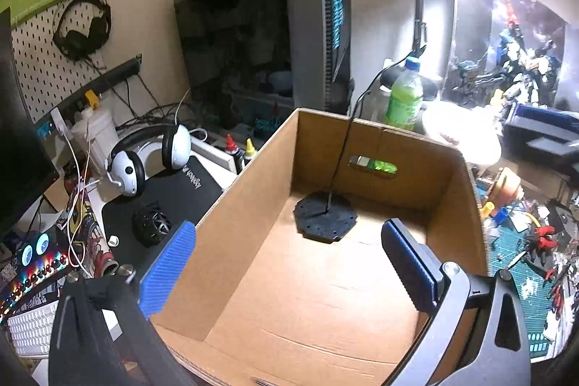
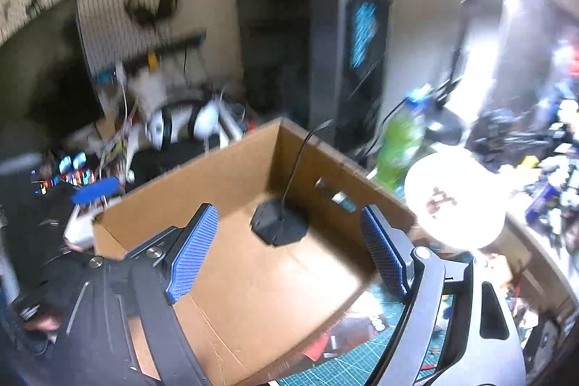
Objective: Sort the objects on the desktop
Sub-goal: 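Withdraw the right tool from the box back over the mat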
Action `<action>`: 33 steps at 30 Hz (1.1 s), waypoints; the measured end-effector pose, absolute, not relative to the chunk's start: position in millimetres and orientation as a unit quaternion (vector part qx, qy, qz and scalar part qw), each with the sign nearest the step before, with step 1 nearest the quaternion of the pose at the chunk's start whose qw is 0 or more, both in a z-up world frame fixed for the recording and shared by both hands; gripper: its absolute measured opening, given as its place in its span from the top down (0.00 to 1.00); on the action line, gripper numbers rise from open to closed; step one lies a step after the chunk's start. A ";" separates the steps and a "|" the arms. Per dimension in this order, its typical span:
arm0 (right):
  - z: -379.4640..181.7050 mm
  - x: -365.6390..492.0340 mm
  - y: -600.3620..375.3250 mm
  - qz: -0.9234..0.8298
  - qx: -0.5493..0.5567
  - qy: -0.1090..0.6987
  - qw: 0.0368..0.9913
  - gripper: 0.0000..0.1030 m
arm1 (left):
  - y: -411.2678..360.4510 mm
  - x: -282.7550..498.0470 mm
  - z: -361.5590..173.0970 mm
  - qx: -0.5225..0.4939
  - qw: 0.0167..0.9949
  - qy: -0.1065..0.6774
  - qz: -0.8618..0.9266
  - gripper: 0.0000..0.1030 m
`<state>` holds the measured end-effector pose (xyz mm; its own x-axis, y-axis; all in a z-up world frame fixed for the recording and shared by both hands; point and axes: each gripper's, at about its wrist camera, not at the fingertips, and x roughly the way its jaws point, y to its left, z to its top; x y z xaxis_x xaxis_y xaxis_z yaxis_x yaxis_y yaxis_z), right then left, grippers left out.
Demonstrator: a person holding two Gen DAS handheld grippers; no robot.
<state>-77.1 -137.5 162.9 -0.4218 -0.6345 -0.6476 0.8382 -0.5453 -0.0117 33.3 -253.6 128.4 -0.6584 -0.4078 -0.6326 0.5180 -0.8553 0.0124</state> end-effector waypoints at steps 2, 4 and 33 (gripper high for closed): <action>183.8 -63.9 -101.9 -0.843 0.270 0.139 0.444 0.22 | -242.3 35.6 134.7 0.313 0.252 0.079 -0.912 0.00; 198.4 -53.4 -74.7 -0.853 0.248 0.118 0.443 0.17 | -230.4 37.1 140.2 0.301 0.248 0.072 -0.918 0.00; 37.7 30.9 244.0 -0.965 0.227 -0.025 0.132 0.08 | -31.0 22.6 65.7 0.237 0.052 -0.009 -0.970 0.00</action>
